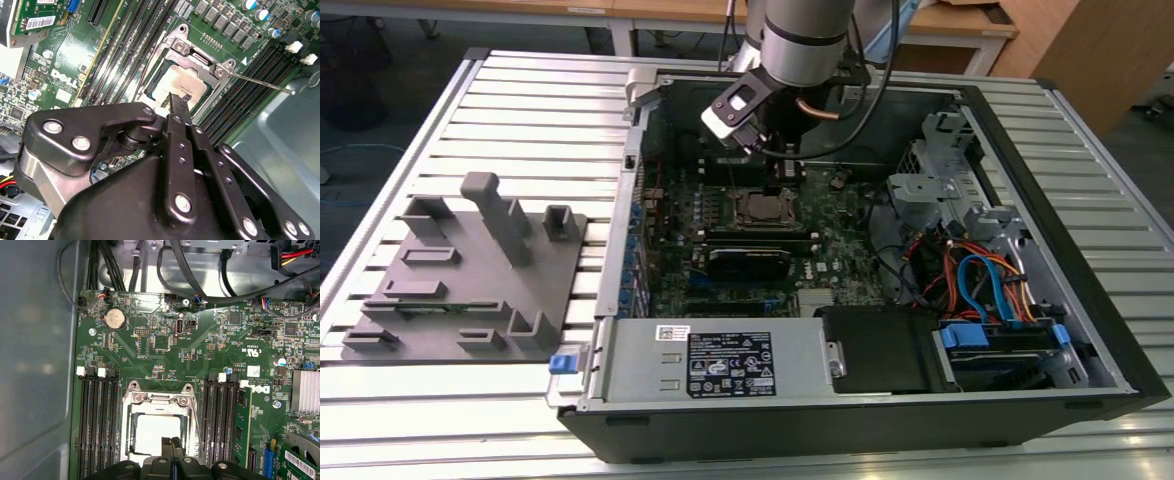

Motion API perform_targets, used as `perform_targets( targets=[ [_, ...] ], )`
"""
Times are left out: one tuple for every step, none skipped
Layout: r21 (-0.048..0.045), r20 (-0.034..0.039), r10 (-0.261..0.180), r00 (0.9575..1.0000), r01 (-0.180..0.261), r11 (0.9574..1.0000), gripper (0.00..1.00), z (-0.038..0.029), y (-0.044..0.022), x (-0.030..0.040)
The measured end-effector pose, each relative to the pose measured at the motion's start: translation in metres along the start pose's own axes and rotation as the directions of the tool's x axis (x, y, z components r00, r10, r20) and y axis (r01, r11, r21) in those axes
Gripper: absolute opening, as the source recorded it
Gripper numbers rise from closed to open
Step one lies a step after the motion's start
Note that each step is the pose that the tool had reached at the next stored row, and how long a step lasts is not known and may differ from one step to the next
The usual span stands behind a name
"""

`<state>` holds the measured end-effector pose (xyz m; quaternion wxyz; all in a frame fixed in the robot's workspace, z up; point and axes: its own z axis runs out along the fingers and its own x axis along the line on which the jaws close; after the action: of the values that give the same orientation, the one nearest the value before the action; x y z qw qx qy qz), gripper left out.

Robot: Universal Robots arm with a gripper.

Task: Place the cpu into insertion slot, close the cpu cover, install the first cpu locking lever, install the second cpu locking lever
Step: 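Install the first cpu locking lever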

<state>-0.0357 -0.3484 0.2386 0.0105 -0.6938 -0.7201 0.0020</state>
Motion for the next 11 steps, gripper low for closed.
perform_targets(
  targets=[
    [0.0000,0.0000,0.000,1.0000,0.000,1.0000,0.11,0.0000,0.0000,0.0000],
    [0.0000,0.0000,-0.001,1.0000,0.001,1.0000,0.11,0.0000,0.0000,0.0000],
    [0.0000,0.0001,-0.006,1.0000,0.006,1.0000,0.11,0.0000,0.0000,0.0000],
    [0.0002,0.0002,-0.014,0.9999,0.014,0.9999,0.11,0.0000,0.0000,0.0000],
    [0.0004,0.0005,-0.026,0.9997,0.026,0.9997,0.11,0.0000,0.0000,0.0000],
    [0.0006,0.0007,-0.040,0.9992,0.040,0.9992,0.11,0.0000,0.0000,0.0000],
    [0.0007,0.0009,-0.056,0.9984,0.056,0.9984,0.11,0.0000,0.0000,0.0000],
    [0.0009,0.0012,-0.073,0.9974,0.073,0.9974,0.11,0.0000,0.0000,0.0000],
    [0.0012,0.0015,-0.090,0.9959,0.090,0.9959,0.11,0.0000,0.0000,0.0000],
    [0.0014,0.0017,-0.106,0.9944,0.106,0.9944,0.11,0.0000,0.0000,0.0000],
    [0.0016,0.0020,-0.119,0.9929,0.119,0.9929,0.11,0.0000,0.0000,0.0000]
  ],
)
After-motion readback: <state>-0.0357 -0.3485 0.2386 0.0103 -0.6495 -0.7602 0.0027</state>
